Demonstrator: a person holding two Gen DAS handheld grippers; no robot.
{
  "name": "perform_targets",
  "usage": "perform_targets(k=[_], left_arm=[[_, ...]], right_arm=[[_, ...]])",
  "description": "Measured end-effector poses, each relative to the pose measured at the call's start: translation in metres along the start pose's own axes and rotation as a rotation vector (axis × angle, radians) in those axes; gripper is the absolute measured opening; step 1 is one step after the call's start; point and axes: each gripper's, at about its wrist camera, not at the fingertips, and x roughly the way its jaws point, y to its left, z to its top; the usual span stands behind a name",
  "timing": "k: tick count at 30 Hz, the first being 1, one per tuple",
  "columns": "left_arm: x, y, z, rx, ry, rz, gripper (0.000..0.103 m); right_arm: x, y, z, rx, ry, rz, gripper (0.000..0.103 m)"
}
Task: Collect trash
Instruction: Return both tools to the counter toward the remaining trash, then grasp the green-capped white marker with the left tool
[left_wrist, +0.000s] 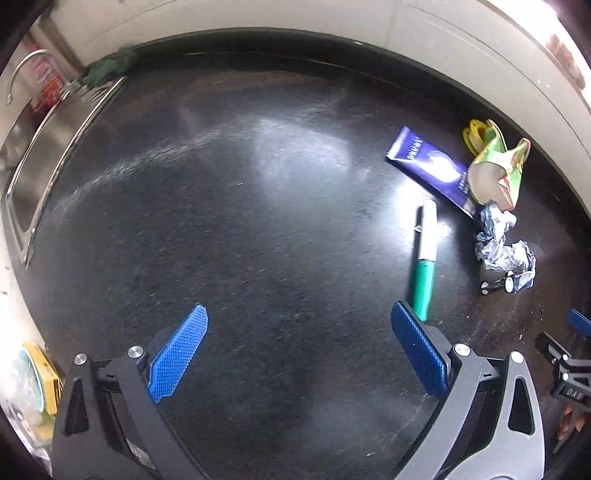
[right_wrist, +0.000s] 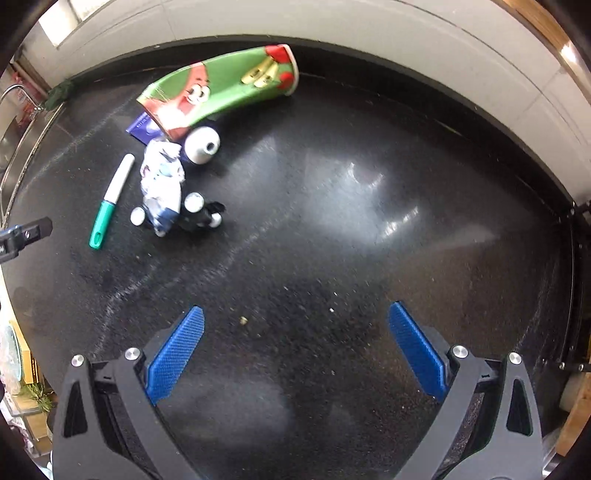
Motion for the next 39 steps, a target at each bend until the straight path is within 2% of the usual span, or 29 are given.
perform_targets(k=[2, 5, 8, 10, 12, 13, 16, 20, 24, 26, 30, 31, 33, 39], left_arm=[[0.007, -0.021, 0.007, 0.054, 0.011, 0.005, 0.097], [0.017, -0.044, 0.013, 0.129, 0.023, 0.053, 0.097], [0.026, -0.046, 0.018, 0.137, 0.032, 0.042, 0.097], [0.033, -0.045, 0.022, 0.144, 0.043, 0.070, 0.097], [0.040, -0.043, 0.026, 0.159, 0.048, 0.085, 0.097], [0.043, -0.042, 0.026, 0.152, 0.043, 0.052, 0.097], [0.050, -0.036, 0.028, 0.108, 0.063, -0.028, 0.097], [0.052, -0.034, 0.034, 0.128, 0.047, -0.033, 0.097], [0.057, -0.036, 0.046, 0.132, 0.034, -0.033, 0.098], [0.058, -0.038, 0.051, 0.142, 0.026, -0.035, 0.098], [0.062, -0.046, 0.061, 0.168, 0.019, -0.040, 0.098], [0.061, -0.052, 0.063, 0.169, 0.020, -0.039, 0.098], [0.061, -0.055, 0.065, 0.170, 0.021, -0.040, 0.098], [0.051, -0.056, 0.050, 0.175, 0.026, -0.044, 0.098]], right_arm=[[0.010, -0.016, -0.011, 0.022, 0.037, 0.004, 0.097], [0.023, -0.024, -0.019, 0.029, 0.072, 0.006, 0.097], [0.032, -0.033, -0.022, 0.029, 0.083, 0.022, 0.098], [0.035, -0.032, -0.016, 0.020, 0.068, 0.035, 0.098], [0.039, -0.012, -0.001, 0.008, 0.057, 0.055, 0.098], [0.041, -0.010, 0.004, -0.004, 0.049, 0.061, 0.098], [0.043, 0.000, 0.017, -0.075, 0.036, 0.092, 0.098], [0.045, 0.018, 0.030, -0.212, 0.053, 0.147, 0.098], [0.050, 0.025, 0.041, -0.412, 0.037, 0.095, 0.098], [0.048, 0.028, 0.047, -0.480, 0.025, 0.105, 0.098], [0.045, 0.024, 0.046, -0.561, 0.036, 0.118, 0.098], [0.049, 0.031, 0.061, -0.572, 0.047, 0.119, 0.098], [0.050, 0.039, 0.065, -0.587, 0.054, 0.119, 0.098], [0.045, 0.057, 0.067, -0.618, 0.041, 0.130, 0.098]])
